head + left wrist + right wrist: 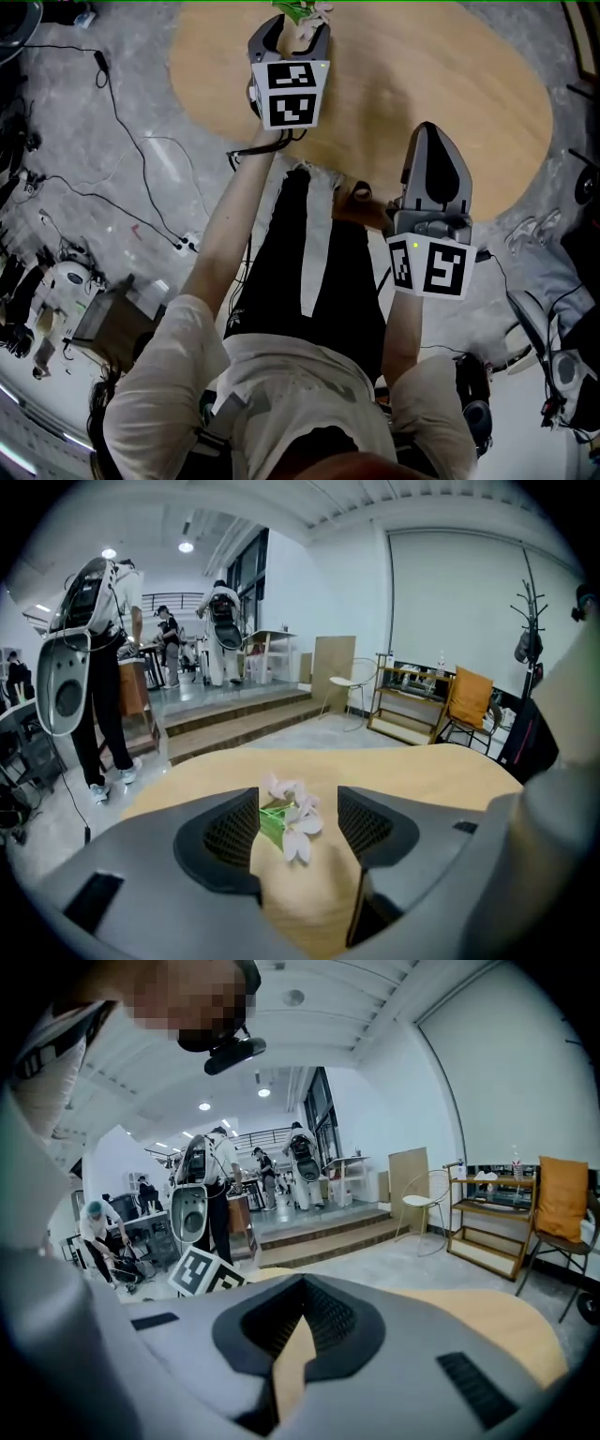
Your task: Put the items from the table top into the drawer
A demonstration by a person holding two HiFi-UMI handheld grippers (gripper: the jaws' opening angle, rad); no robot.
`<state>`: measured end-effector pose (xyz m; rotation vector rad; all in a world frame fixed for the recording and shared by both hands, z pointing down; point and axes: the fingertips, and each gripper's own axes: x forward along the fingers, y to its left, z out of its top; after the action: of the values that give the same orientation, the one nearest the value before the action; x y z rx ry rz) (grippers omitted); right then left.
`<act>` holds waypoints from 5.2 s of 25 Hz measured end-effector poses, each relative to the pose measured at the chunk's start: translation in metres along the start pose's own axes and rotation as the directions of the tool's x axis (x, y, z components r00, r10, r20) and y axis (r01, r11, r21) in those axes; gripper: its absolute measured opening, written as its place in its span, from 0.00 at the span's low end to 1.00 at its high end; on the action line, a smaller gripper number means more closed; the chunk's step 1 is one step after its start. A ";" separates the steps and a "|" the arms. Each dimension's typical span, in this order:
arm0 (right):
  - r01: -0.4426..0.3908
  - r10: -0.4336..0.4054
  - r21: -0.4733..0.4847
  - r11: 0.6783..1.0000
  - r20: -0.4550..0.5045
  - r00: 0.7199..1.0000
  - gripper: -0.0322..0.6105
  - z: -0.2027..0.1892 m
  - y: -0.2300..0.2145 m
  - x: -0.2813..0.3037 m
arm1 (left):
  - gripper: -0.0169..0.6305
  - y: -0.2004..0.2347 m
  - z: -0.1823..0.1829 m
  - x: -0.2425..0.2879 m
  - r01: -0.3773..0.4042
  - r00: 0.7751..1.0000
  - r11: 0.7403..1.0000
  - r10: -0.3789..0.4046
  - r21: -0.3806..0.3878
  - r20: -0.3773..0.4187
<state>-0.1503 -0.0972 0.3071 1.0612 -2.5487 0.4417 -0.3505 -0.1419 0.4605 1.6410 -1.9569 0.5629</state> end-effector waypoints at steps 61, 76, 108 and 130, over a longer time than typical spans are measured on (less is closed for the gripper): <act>0.064 -0.063 -0.013 0.998 0.067 0.996 0.06 -0.030 0.029 -0.012 | 0.10 -0.063 0.060 -0.175 0.059 0.886 0.978 -0.143 0.199 0.440; 0.408 -0.420 0.148 0.901 0.055 0.906 0.06 -0.101 -0.068 -0.208 | 0.10 -0.251 0.013 -0.231 0.343 0.818 0.843 -0.485 0.413 0.309; 0.460 -0.455 0.185 0.868 -0.072 0.888 0.06 -0.220 -0.129 -0.337 | 0.10 -0.425 -0.251 -0.272 0.602 0.798 0.727 -0.552 0.329 -0.241; 0.374 -0.364 0.136 0.917 -0.097 0.926 0.06 -0.230 -0.105 -0.309 | 0.36 -0.366 -0.363 -0.210 0.517 0.775 0.838 -0.372 0.175 -0.511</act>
<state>0.1749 0.1176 0.3970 1.5175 -2.2085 0.5631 0.0824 0.1774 0.6058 1.8678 -1.1130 0.9892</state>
